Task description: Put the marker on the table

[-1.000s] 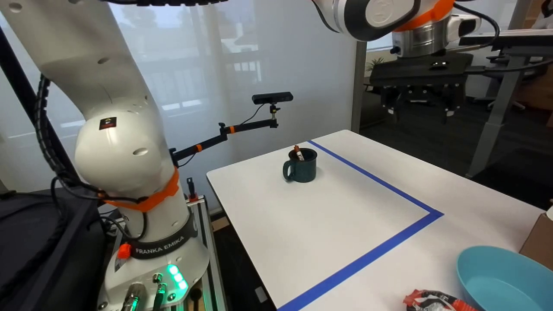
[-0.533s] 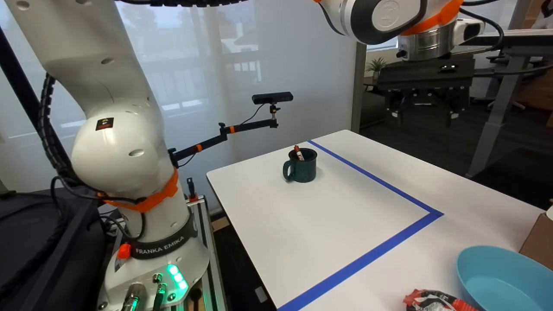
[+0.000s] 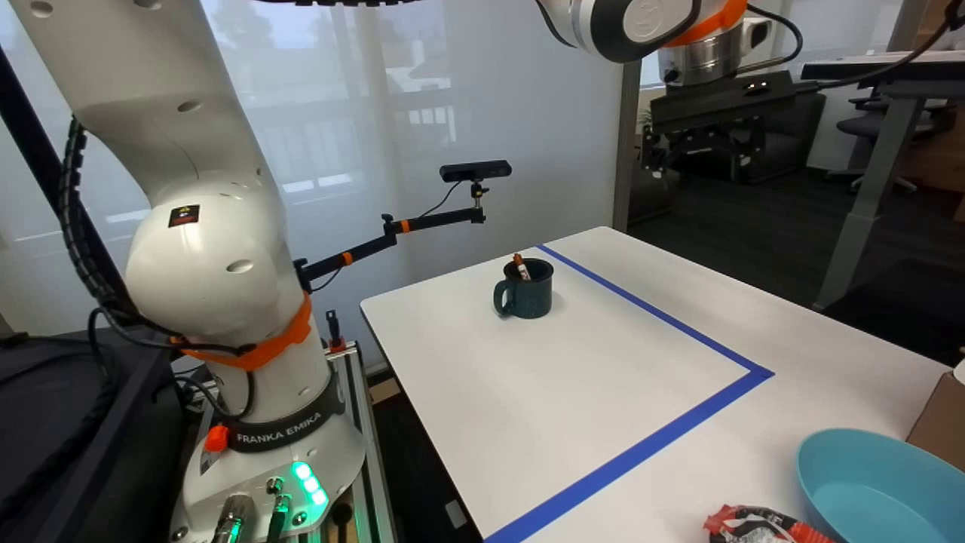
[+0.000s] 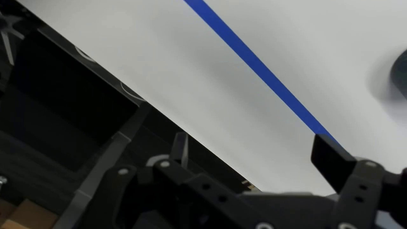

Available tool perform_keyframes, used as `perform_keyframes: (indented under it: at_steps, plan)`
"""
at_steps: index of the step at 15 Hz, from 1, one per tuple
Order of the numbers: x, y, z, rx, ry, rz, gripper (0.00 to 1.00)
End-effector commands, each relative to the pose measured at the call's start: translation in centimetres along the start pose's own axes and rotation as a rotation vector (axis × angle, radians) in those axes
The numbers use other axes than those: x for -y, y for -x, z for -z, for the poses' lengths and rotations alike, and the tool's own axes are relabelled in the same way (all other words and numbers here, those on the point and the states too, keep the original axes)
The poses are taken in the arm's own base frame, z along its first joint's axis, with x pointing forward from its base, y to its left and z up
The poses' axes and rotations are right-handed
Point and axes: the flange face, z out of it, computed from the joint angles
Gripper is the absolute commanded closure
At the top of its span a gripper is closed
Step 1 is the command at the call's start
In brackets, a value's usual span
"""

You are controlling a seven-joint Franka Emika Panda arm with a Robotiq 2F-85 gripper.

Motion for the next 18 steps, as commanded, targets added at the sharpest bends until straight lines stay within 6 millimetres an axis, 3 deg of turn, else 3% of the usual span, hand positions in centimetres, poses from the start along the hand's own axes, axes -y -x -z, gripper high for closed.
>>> perform_keyframes:
  at_steps: [1, 6, 13, 14, 18]
  plan:
    - [1.8, -3.7, -0.1, -0.110, -0.056, 0.151, 0.00]
    - [5.5, -6.9, -1.8, -0.261, -0.207, 0.312, 0.00]
    - [8.9, -5.5, -3.4, -0.310, -0.590, 0.475, 0.00]
    - [9.0, -5.7, -3.6, -0.295, -0.517, 0.432, 0.00]
    - [9.0, -5.4, -3.8, -0.293, -0.534, 0.431, 0.00]
